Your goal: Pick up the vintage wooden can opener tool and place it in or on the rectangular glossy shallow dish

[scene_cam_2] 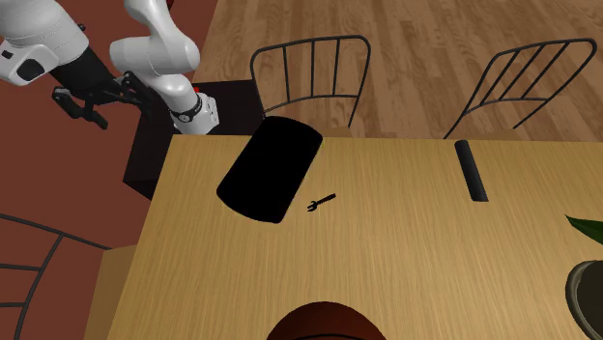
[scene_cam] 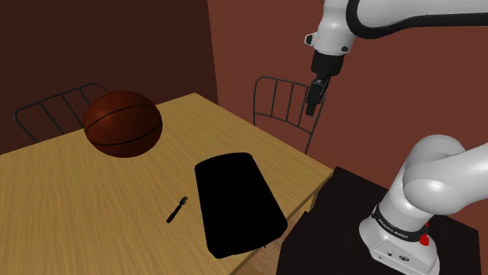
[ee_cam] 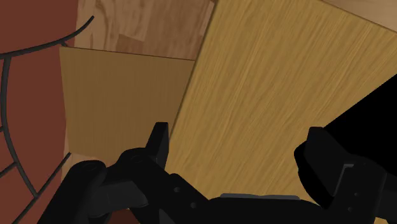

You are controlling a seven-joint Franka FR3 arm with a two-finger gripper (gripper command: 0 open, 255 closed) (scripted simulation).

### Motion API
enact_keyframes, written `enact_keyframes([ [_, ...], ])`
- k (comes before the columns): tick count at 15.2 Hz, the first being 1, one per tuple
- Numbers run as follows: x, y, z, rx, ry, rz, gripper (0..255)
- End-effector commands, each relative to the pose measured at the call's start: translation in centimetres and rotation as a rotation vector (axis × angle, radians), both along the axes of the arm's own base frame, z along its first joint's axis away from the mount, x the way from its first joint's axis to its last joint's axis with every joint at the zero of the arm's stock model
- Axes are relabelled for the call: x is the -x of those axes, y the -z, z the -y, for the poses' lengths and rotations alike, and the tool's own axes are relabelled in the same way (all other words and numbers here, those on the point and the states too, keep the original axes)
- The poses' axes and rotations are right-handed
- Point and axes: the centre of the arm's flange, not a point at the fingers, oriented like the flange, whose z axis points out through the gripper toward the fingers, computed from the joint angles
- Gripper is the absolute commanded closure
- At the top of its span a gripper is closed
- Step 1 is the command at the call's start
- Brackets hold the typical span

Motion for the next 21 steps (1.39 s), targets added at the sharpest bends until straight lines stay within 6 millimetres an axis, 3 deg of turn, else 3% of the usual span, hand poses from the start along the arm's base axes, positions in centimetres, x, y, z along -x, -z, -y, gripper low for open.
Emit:
enact_keyframes([
  [1, 0.0, 0.0, 0.0, 0.0, 0.0, 0.0, 0],
  [11, -9.8, 3.2, -9.9, 0.013, -0.205, -0.091, 0],
  [21, -17.1, 7.3, -21.5, 0.027, -0.41, -0.182, 0],
])
